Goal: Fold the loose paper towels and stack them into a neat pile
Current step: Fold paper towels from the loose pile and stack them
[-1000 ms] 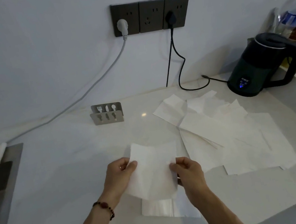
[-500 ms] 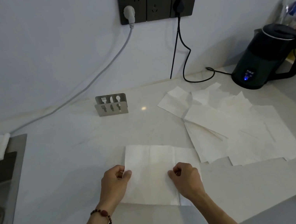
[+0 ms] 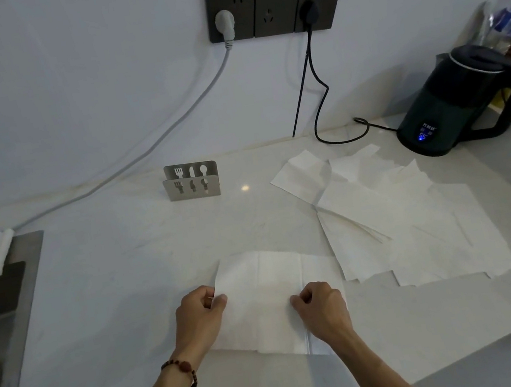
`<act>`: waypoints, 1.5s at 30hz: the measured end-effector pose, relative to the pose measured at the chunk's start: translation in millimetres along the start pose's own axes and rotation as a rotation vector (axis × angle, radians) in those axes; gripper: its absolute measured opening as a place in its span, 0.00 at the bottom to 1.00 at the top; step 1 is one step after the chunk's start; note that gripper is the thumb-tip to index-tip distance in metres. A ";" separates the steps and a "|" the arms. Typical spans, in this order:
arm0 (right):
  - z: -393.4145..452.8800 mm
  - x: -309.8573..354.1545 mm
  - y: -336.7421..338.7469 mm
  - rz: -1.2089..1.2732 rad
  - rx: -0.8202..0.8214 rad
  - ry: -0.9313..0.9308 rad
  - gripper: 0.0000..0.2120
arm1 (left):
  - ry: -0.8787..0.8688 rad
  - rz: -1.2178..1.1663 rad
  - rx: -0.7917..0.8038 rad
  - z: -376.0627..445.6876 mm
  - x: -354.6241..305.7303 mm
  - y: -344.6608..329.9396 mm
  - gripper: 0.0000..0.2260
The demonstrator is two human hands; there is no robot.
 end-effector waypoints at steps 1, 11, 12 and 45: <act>0.1 -0.1 -0.1 -0.001 0.001 -0.001 0.11 | 0.001 0.006 0.000 0.3 0.4 -0.3 0.06; 1.9 -2.0 0.2 0.019 0.010 -0.003 0.11 | 0.035 0.057 -0.020 4.6 6.1 -4.7 0.06; 2.2 -2.1 0.3 0.019 0.012 -0.004 0.11 | 0.033 0.067 -0.022 4.4 6.0 -4.4 0.05; -12.4 -21.3 36.2 0.713 0.048 -0.190 0.06 | -0.915 1.094 0.416 -2.7 -14.5 -78.9 0.39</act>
Point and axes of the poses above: each hand's wrist, its own z-axis towards the middle knuckle, its own y-axis out of the back of the hand, x = y × z, the point moved 2 cm from there along z, towards the middle knuckle, and after that the axes turned 2 degrees about -x, right-handed, at the moved point
